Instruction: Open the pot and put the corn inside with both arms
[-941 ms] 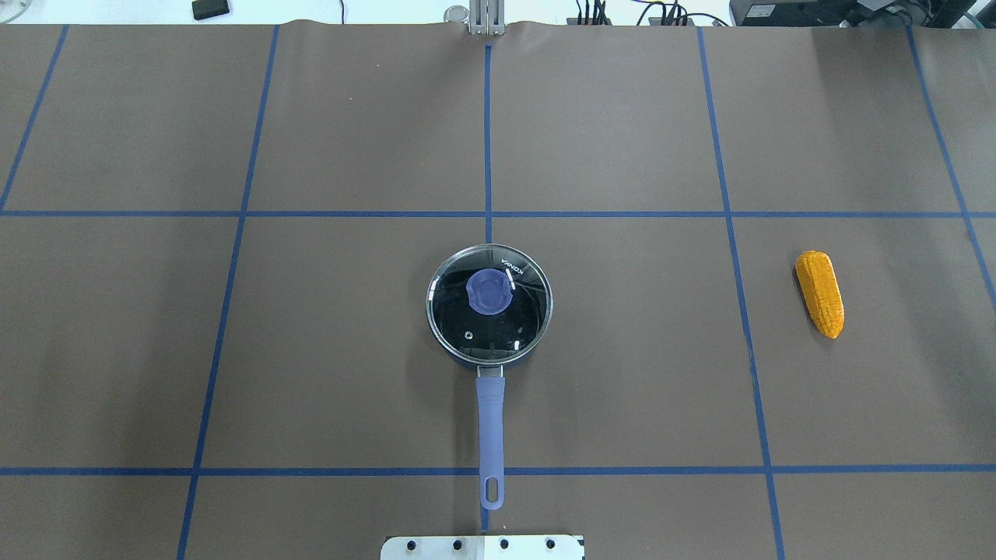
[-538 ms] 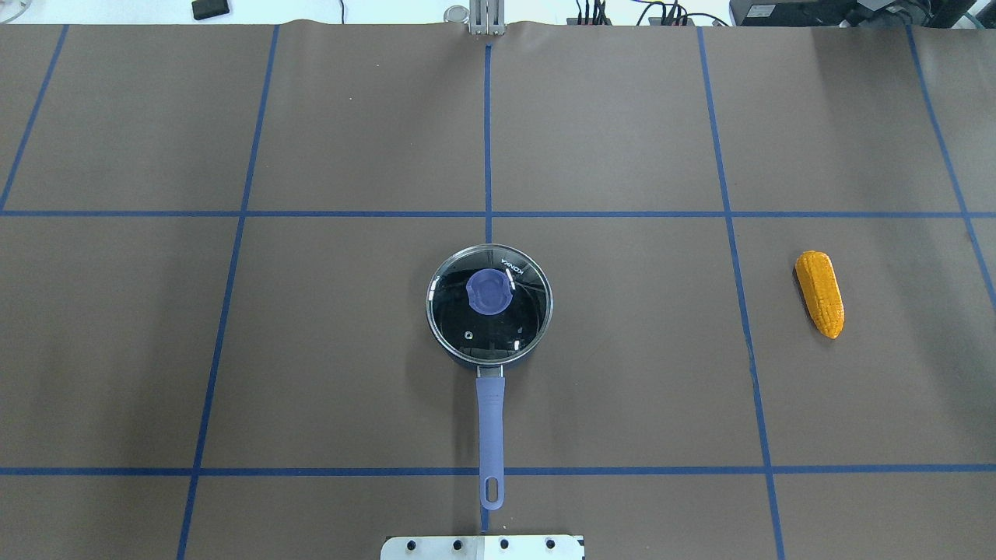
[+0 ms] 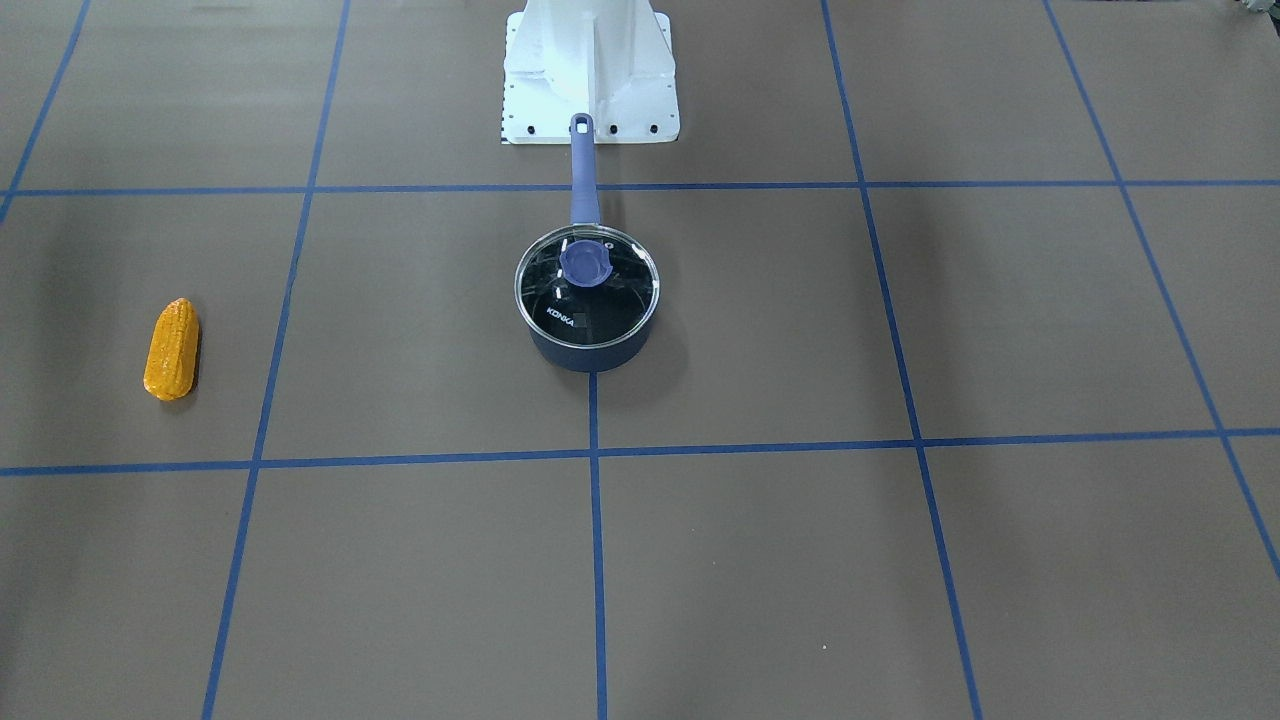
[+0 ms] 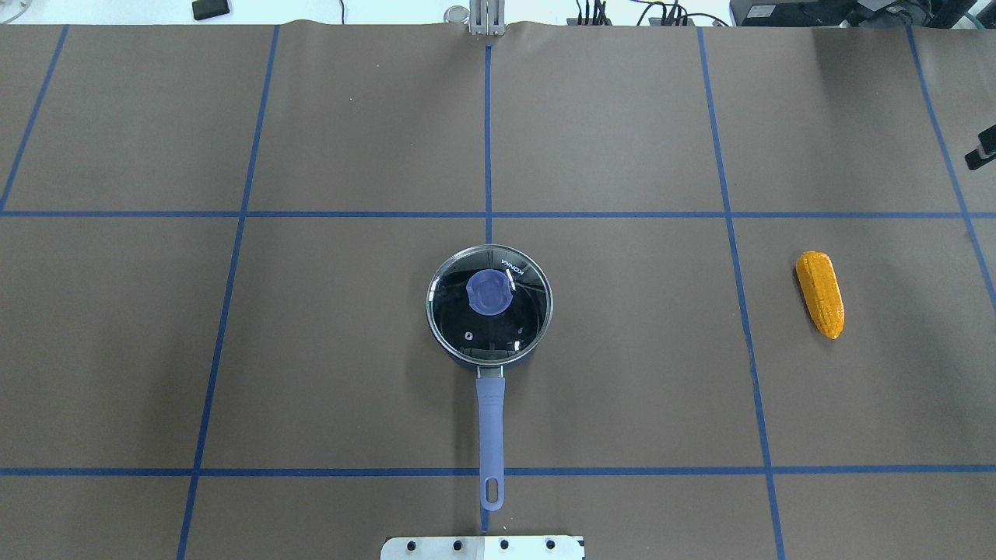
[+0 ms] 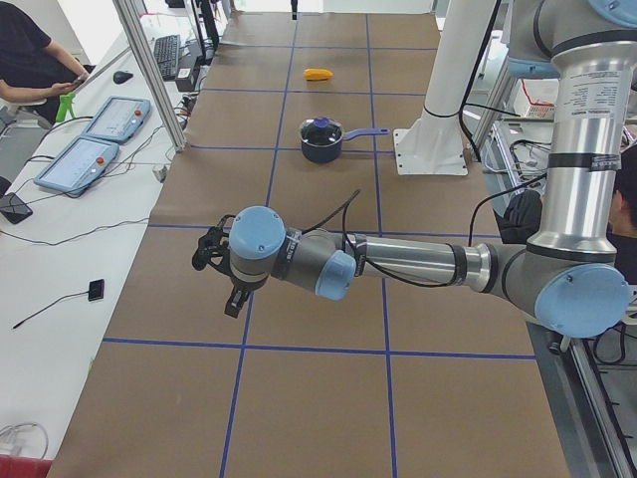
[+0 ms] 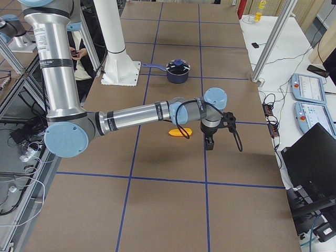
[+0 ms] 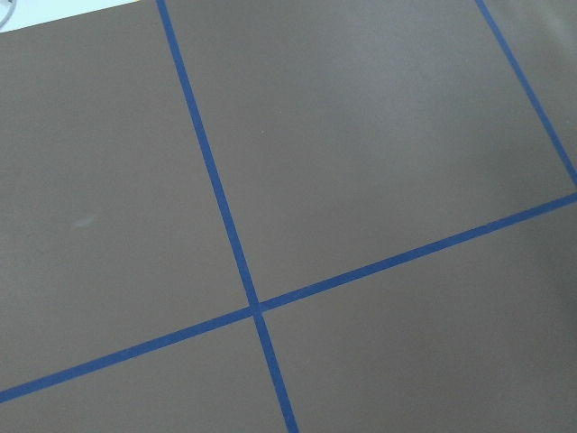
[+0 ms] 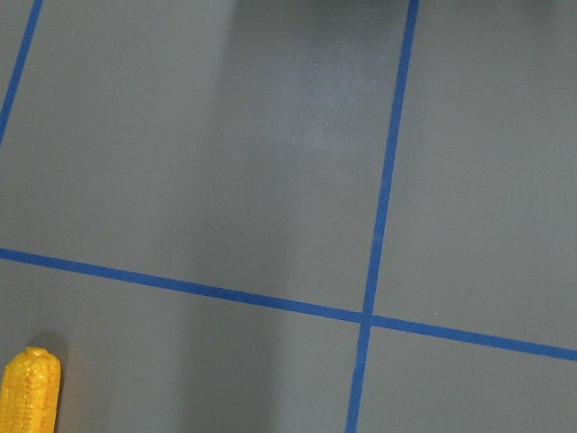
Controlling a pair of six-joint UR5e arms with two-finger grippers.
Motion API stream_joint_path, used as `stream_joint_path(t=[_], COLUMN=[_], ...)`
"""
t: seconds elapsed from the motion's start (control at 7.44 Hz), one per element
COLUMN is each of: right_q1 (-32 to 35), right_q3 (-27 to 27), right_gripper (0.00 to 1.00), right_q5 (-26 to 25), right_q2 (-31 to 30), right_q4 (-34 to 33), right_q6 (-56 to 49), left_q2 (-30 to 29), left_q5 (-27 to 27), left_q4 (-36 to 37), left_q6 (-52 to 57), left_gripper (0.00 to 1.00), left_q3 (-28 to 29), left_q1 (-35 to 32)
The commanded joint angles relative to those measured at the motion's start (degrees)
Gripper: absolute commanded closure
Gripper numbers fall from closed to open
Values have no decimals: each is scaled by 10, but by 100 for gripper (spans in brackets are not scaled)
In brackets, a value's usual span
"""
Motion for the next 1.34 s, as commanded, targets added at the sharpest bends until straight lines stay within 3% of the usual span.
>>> stream_joint_path(t=[0.0,0.4,0.81,1.21], right_q1=[-76,-151,-193,-244], right_q3=[32,40,42,30], right_gripper=[0,0,0,0], right_q5=[-27,-24,-26,-80], right_q2=[-5,1,-5,-20], right_q4=[0,1,1,18], right_q6=[78,142,172,172], left_q2=[-40,-84,-162,-313], left_q5=[0,26,130,212], left_q4=[1,7,24,236], left_q6=[-113,-317,-527,-596], left_gripper=[2,2,2,3], left_q3=[-30,-119,-175,-232], left_q1=[47,149,304,420])
